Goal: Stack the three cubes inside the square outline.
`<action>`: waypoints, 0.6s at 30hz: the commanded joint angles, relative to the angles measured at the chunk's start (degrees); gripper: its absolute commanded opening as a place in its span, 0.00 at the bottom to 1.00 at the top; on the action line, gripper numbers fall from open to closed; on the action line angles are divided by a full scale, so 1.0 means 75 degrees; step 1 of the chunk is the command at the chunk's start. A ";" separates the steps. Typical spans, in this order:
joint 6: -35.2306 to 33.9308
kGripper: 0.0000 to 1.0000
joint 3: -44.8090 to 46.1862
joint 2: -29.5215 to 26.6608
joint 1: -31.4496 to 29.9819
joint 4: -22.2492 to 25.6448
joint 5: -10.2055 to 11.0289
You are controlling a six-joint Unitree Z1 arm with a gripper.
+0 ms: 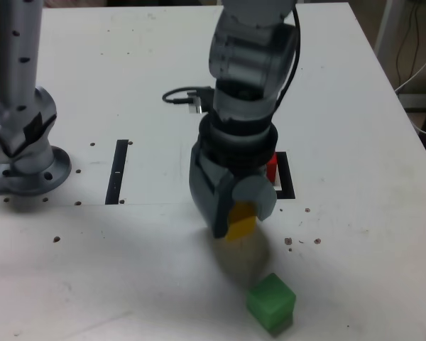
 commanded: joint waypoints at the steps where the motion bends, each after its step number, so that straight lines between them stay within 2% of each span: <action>1: 0.0233 0.14 -0.0130 -0.0186 0.0010 0.0027 0.0111; 12: 0.1264 0.11 -0.0312 -0.0590 0.0108 0.0165 0.0375; 18: 0.2478 0.11 -0.0811 -0.0593 0.0511 0.0873 0.0353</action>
